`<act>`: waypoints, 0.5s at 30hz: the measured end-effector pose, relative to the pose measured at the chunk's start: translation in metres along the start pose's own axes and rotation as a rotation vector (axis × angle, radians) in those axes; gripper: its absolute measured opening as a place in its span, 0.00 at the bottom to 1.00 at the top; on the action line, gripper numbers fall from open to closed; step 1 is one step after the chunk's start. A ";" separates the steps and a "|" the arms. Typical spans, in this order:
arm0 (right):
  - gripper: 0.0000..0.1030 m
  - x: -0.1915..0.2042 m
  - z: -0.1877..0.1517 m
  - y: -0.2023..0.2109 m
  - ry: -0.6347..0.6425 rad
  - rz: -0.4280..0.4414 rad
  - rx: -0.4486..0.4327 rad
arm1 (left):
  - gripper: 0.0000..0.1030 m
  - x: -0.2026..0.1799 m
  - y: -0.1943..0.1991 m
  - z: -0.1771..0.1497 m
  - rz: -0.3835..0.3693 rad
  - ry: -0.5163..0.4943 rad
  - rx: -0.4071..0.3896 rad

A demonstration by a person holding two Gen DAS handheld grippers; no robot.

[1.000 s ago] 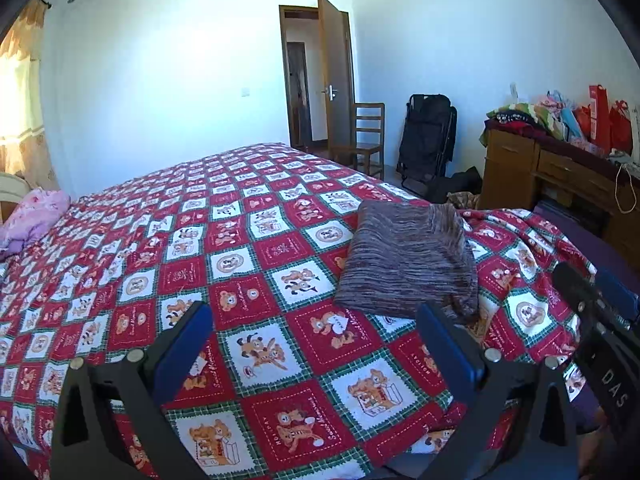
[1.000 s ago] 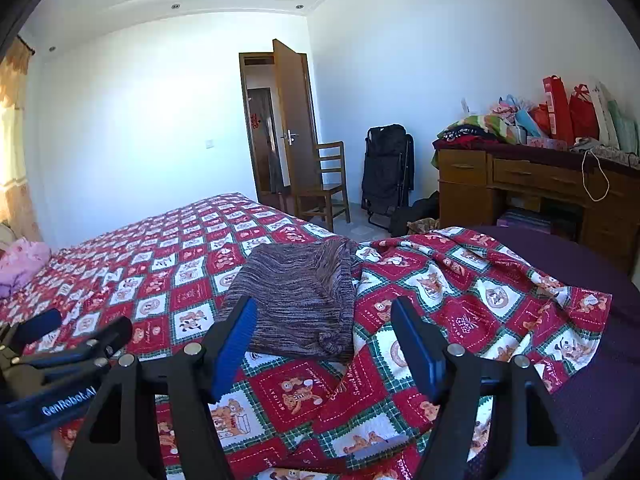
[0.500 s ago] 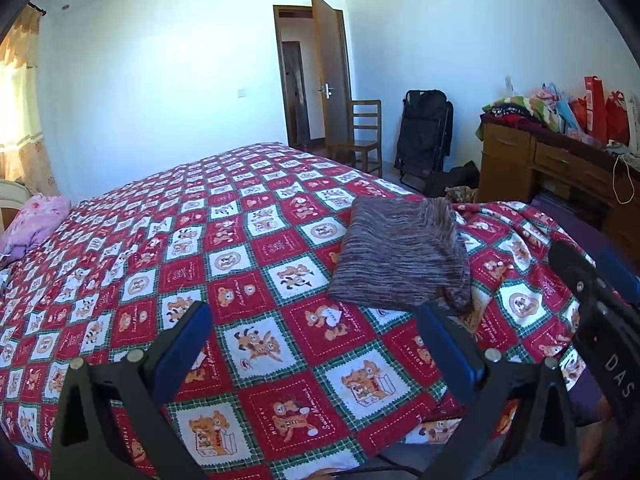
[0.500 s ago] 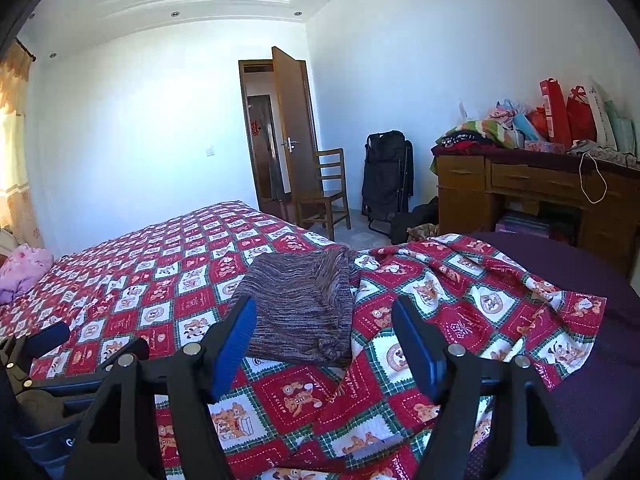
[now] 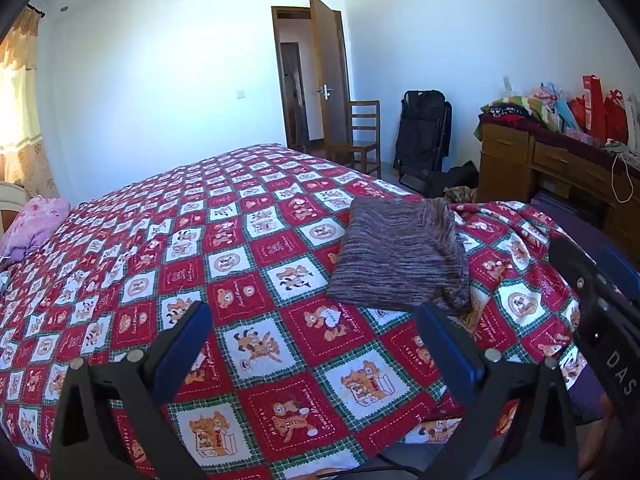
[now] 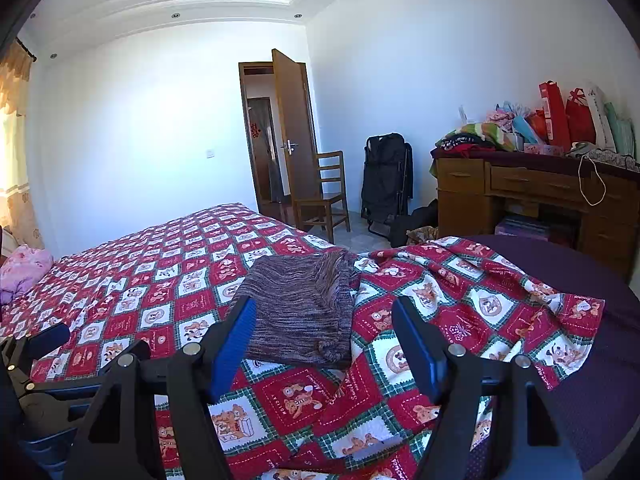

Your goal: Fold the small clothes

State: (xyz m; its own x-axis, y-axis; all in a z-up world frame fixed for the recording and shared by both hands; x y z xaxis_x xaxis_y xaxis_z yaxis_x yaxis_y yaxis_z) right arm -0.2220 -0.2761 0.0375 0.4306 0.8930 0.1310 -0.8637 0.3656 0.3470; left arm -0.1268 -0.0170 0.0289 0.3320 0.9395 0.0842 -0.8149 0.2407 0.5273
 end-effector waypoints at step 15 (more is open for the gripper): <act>0.69 0.000 0.000 0.000 -0.002 0.002 0.002 | 1.00 -0.001 -0.003 -0.001 0.021 -0.013 0.013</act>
State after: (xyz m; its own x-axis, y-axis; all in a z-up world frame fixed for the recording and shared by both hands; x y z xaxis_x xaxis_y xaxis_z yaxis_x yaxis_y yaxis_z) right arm -0.2216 -0.2763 0.0375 0.4294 0.8932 0.1336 -0.8639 0.3631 0.3490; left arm -0.1246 -0.0183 0.0266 0.3208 0.9412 0.1064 -0.8158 0.2175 0.5359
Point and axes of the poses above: each gripper's, at about its wrist camera, not at the fingertips, and y roughly against the way its jaws point, x to its left, z to its top, the point moved 7 cm from there along -y, roughly the way its jaws point, and after that the axes turned 3 degrees about x, right-handed, at the moved point
